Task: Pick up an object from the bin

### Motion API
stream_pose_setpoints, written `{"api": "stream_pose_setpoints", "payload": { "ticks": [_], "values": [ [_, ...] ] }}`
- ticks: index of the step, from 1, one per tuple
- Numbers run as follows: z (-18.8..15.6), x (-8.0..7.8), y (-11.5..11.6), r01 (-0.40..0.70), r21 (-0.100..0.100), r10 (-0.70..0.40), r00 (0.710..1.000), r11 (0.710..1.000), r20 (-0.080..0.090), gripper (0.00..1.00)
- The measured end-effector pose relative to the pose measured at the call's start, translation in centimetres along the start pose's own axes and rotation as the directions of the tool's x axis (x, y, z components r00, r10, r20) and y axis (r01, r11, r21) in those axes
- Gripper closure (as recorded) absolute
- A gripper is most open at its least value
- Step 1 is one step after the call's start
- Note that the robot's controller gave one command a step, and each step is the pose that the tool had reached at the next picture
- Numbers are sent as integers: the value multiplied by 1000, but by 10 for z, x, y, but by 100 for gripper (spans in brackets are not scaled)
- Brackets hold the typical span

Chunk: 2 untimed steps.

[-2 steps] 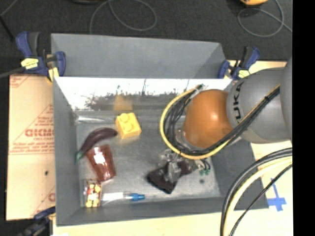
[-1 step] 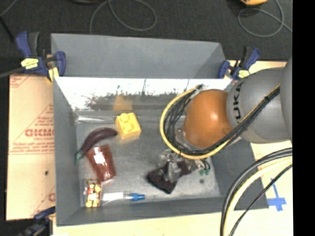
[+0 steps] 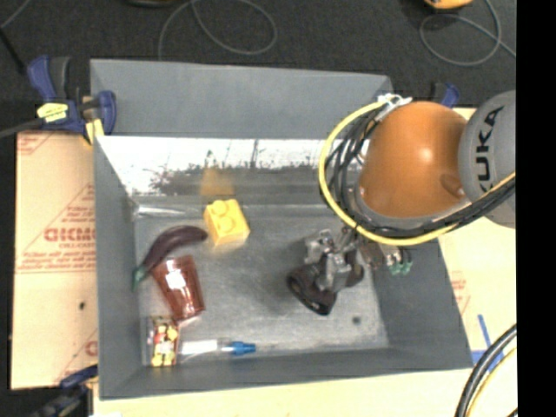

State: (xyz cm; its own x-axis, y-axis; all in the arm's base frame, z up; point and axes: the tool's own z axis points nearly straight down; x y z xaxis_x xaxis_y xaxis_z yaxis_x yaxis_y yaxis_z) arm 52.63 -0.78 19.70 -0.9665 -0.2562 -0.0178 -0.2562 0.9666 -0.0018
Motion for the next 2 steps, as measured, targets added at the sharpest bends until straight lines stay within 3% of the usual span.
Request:
{"api": "stream_pose_setpoints", "payload": {
  "ticks": [1,2],
  "values": [
    [0,0,0,0,-1,0,1000,1000,0,100],
    [-104,14,6,-17,0,17,1000,1000,3,100]
  ]
}}
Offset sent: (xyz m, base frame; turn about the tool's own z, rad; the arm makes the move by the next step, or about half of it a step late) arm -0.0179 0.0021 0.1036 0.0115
